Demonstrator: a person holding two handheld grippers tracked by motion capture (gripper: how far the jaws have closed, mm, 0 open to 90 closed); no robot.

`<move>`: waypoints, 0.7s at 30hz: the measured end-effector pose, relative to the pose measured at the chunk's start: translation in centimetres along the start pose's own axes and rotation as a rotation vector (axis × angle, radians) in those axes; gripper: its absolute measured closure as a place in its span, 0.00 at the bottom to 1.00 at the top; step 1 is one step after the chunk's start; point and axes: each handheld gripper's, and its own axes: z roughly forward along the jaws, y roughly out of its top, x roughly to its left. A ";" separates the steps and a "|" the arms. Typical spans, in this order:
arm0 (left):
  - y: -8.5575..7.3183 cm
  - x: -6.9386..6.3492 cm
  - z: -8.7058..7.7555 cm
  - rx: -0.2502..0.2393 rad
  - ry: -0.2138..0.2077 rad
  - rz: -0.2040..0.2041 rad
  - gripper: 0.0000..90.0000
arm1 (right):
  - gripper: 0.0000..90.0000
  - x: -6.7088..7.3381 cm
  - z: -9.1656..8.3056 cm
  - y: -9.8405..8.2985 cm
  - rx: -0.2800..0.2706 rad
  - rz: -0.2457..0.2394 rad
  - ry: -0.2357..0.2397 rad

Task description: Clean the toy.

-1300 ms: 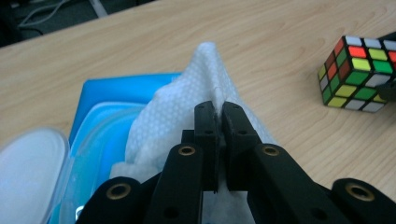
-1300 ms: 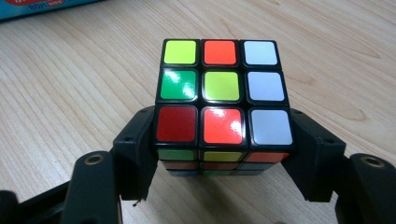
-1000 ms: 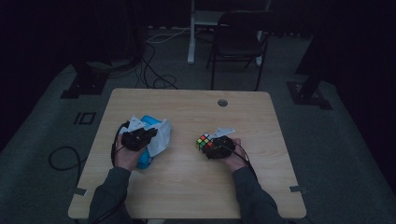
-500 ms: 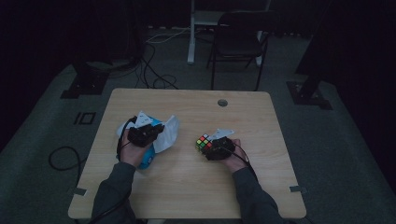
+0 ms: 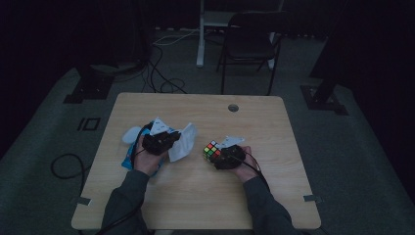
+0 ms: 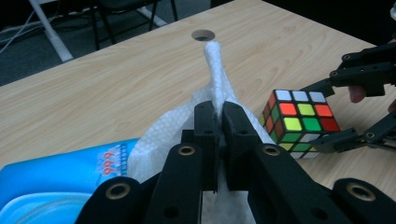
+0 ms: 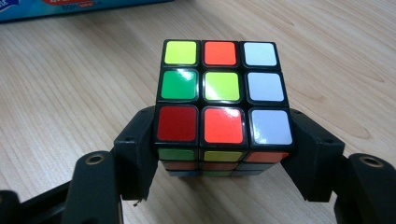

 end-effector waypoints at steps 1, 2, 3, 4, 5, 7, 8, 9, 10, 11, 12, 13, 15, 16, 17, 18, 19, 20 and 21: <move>0.0 -0.1 0.1 -0.001 -0.003 0.002 0.96 | 0.38 0.1 0.0 0.0 -0.001 -0.002 0.000; 0.1 -0.3 0.2 -0.001 -0.007 0.005 0.96 | 0.38 0.1 0.0 0.0 -0.001 -0.005 -0.001; 0.2 -0.4 0.3 -0.001 -0.009 0.008 0.96 | 0.38 0.2 0.0 0.1 -0.001 -0.009 0.001; 0.3 -0.6 0.5 -0.004 -0.014 0.008 0.96 | 0.38 0.2 0.0 0.1 -0.002 -0.010 0.002; 0.3 -0.8 0.5 -0.002 -0.019 0.012 0.96 | 0.38 0.3 0.0 0.1 -0.004 -0.010 0.002; 0.4 -1.0 0.8 0.000 -0.023 0.018 0.96 | 0.38 0.4 -0.1 0.2 -0.004 -0.009 0.004; 0.5 -1.2 0.9 0.001 -0.024 0.023 0.96 | 0.38 0.4 -0.1 0.2 -0.004 -0.011 0.004; 0.5 -1.3 1.0 0.002 -0.026 0.024 0.96 | 0.38 0.5 -0.1 0.2 -0.007 -0.011 0.006; 0.5 -1.4 1.2 0.006 -0.030 0.028 0.96 | 0.38 0.5 -0.1 0.3 -0.007 -0.012 0.006; 0.5 -1.5 1.3 0.006 -0.031 0.029 0.96 | 0.38 0.5 -0.1 0.3 -0.006 -0.010 0.007; 0.5 -1.7 1.5 0.008 -0.032 0.030 0.96 | 0.38 0.5 -0.1 0.3 -0.004 -0.010 0.006; 0.5 -1.7 1.6 0.012 -0.035 0.033 0.96 | 0.38 0.6 -0.1 0.3 -0.003 -0.010 0.007; 0.5 -2.0 2.0 0.016 -0.040 0.032 0.96 | 0.38 0.6 -0.1 0.3 -0.005 -0.009 0.010; 0.4 -2.0 2.1 0.016 -0.042 0.033 0.96 | 0.38 0.7 -0.1 0.3 -0.007 -0.010 0.011; 0.4 -2.1 2.2 0.018 -0.044 0.034 0.96 | 0.38 0.7 -0.1 0.4 -0.008 -0.011 0.012; 0.4 -2.1 2.2 0.018 -0.044 0.034 0.96 | 0.38 0.7 -0.1 0.4 -0.008 -0.011 0.012; 0.4 -2.4 2.5 0.023 -0.048 0.041 0.96 | 0.38 0.7 -0.1 0.4 -0.010 -0.010 0.016; 0.4 -2.4 2.5 0.023 -0.048 0.041 0.96 | 0.38 0.7 -0.1 0.4 -0.009 -0.011 0.017; 0.4 -2.6 2.6 0.025 -0.050 0.047 0.96 | 0.38 0.8 -0.1 0.4 -0.010 -0.012 0.016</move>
